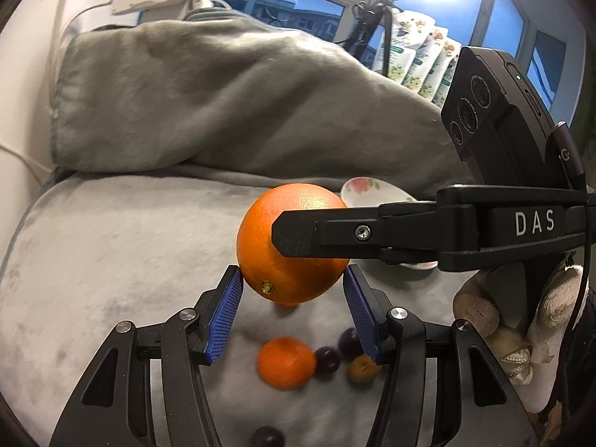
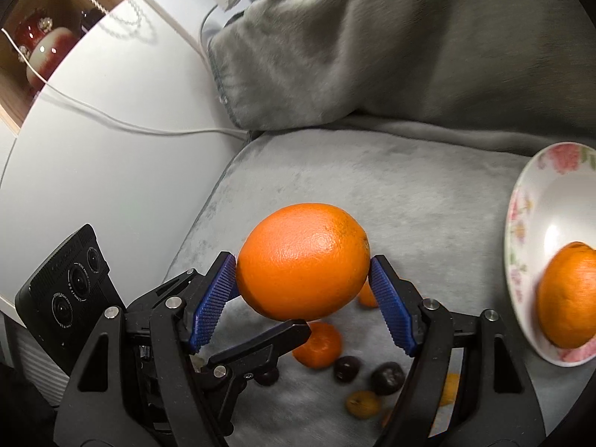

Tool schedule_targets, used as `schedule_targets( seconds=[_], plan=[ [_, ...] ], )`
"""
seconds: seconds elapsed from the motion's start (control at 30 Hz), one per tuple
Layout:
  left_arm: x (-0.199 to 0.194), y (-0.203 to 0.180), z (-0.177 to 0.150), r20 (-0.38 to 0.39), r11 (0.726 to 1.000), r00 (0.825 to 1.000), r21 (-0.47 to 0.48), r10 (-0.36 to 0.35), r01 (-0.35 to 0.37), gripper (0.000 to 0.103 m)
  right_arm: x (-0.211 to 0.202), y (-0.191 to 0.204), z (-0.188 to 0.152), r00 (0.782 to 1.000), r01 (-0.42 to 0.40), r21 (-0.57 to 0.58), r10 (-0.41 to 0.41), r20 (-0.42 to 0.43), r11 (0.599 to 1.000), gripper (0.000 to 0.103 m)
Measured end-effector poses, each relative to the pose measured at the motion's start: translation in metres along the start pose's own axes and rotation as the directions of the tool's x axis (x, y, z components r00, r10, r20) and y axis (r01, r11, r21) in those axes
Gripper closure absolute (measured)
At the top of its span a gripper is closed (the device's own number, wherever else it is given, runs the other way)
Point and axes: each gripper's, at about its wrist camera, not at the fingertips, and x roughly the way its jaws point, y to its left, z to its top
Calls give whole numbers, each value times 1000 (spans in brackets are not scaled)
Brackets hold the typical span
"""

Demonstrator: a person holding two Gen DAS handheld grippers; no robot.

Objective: Organize fruits
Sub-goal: 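Lift the orange with the right tool and carry it over the plate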

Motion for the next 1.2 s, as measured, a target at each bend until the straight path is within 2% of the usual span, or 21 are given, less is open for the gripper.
schedule_targets(
  seconds=[0.33,0.77,1.2],
  plan=[
    [17,-32,22,7,998,999,46,-42,42,48,-38,-30,5,997,20,36,-23,70,999,26],
    [58,-73,50,-21,992,996,90,-91,92,48,-77,-82,13,989,53,102,-66,130,993,26],
    [93,-83,59,-82,989,990,85,-115,122,48,-81,-127,20,985,70,173,-95,141,982,26]
  ],
)
